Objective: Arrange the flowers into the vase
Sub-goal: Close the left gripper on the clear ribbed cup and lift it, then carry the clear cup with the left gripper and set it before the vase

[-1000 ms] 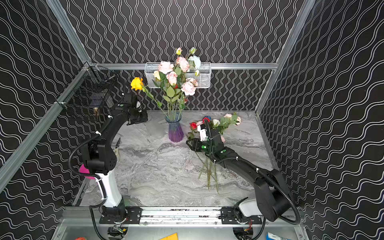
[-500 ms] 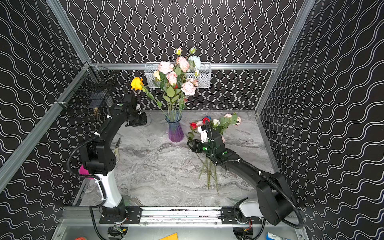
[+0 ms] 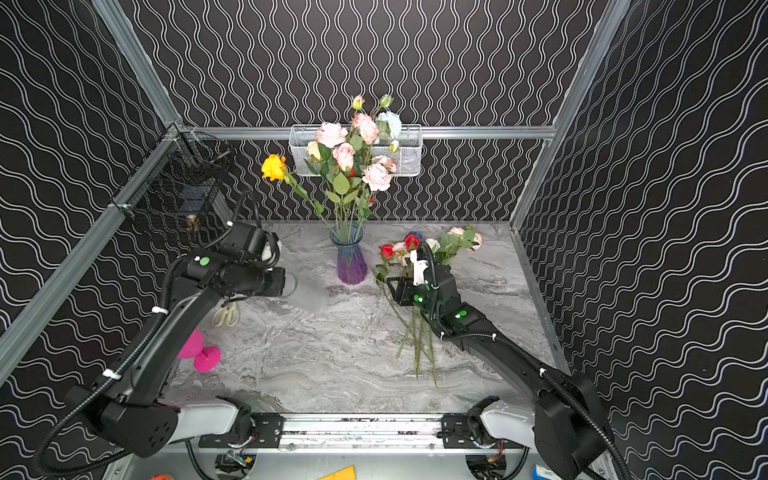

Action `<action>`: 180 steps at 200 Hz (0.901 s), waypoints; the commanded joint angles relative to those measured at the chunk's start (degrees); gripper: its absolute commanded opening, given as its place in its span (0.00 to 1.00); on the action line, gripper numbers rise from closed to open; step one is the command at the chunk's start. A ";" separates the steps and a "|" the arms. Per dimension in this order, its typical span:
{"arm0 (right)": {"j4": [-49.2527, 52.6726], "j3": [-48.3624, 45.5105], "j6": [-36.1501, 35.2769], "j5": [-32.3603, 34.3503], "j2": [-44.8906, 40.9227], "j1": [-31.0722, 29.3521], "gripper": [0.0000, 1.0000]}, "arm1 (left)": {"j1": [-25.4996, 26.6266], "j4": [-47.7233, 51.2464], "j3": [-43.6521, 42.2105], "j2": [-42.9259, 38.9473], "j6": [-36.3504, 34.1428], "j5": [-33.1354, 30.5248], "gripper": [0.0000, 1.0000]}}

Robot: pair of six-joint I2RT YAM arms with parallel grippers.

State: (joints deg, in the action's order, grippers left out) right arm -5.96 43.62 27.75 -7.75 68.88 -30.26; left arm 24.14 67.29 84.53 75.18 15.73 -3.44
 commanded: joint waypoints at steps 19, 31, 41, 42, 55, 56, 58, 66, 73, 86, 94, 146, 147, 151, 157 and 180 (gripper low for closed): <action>2.80 0.16 -1.36 4.83 -1.80 0.10 0.47 | 19.09 8.45 7.70 5.96 8.11 -10.79 0.00; 3.15 -0.13 -1.22 5.61 -1.94 0.20 0.47 | 24.57 11.29 12.78 10.41 9.45 -13.36 0.00; 3.44 -0.19 -1.20 5.52 -2.08 0.44 0.47 | 27.24 13.38 16.93 14.40 9.60 -14.51 0.00; 3.47 -0.19 -1.25 5.45 -2.13 0.50 0.47 | 27.44 13.65 17.35 14.61 9.55 -14.54 0.00; 3.59 -0.20 -1.26 4.36 -2.21 0.93 0.47 | 29.38 15.95 22.42 19.91 8.81 -14.04 0.00; 3.59 -0.20 -1.28 4.21 -2.23 0.96 0.47 | 29.51 16.08 22.82 20.09 8.71 -13.96 0.00; 3.65 -0.15 -1.33 4.05 -2.21 1.03 0.47 | 29.83 16.18 23.45 20.86 8.58 -13.85 0.00; 4.16 0.12 -1.49 3.87 -2.17 1.34 0.47 | 30.82 17.33 25.74 23.53 7.82 -13.38 0.00; 4.60 0.31 -1.39 3.79 -2.02 1.63 0.47 | 31.29 18.44 27.78 25.68 7.32 -13.49 0.00; 4.73 0.17 -1.47 3.32 -2.10 2.39 0.47 | 31.54 19.18 29.41 28.26 7.14 -13.95 0.00; 4.60 -0.08 -1.37 3.03 -2.32 2.88 0.47 | 31.49 18.57 29.47 29.12 6.52 -12.77 0.00; 3.72 -0.34 -0.70 0.39 -1.08 4.10 0.47 | 29.70 14.86 26.28 30.87 4.35 -10.05 0.00; 3.74 -0.31 -0.69 0.33 -1.01 4.13 0.47 | 29.58 14.61 26.03 30.80 4.29 -9.76 0.00; 3.74 -0.29 -0.75 0.31 -0.88 4.07 0.47 | 29.09 13.56 25.17 30.53 4.18 -8.74 0.00; 3.78 -0.29 -0.64 0.27 -0.73 4.08 0.47 | 28.36 11.88 24.03 29.85 4.08 -7.84 0.00; 3.44 -0.33 -0.57 -0.25 -0.51 4.20 0.47 | 26.42 10.21 22.53 28.57 3.93 -7.60 0.00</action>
State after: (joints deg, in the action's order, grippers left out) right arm -1.50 43.09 26.55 -6.81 68.10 -26.13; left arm 52.07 80.71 107.85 105.41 20.82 -12.12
